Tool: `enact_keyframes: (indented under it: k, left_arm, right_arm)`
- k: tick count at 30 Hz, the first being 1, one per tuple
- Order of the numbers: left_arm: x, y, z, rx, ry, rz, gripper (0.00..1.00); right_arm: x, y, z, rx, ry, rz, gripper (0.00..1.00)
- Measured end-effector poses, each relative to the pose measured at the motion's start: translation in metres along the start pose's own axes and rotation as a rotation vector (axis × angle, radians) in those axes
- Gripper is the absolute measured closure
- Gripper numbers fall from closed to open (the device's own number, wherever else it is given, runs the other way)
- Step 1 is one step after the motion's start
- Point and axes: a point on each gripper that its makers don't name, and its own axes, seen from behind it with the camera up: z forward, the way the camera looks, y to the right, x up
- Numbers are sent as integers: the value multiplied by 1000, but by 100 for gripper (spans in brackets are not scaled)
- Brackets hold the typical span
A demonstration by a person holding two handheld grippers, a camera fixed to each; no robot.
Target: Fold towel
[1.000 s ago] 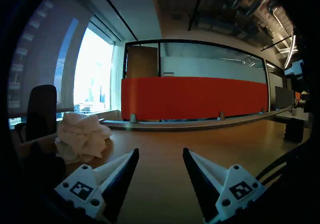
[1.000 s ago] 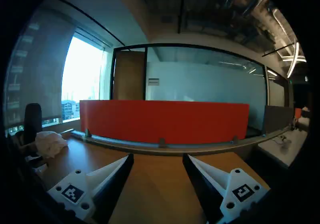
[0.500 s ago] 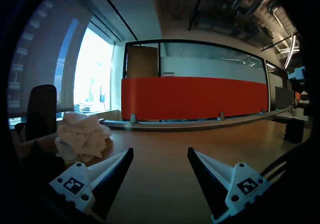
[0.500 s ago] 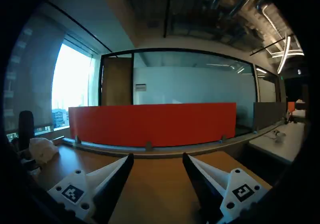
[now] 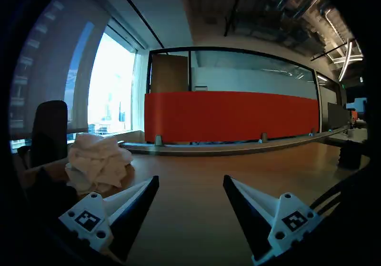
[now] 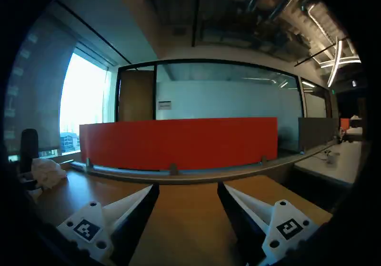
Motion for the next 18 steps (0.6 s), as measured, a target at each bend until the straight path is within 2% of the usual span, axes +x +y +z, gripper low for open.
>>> enact_keyframes:
  k: [14, 18]
  left_arm:
    - [0, 0, 0, 0, 0, 0, 0]
    - [0, 1, 0, 0, 0, 0, 0]
  right_arm:
    - [-63, -1, 1, 11, -11, -31, 6]
    - [-76, 2, 0, 6, -18, -11, 6]
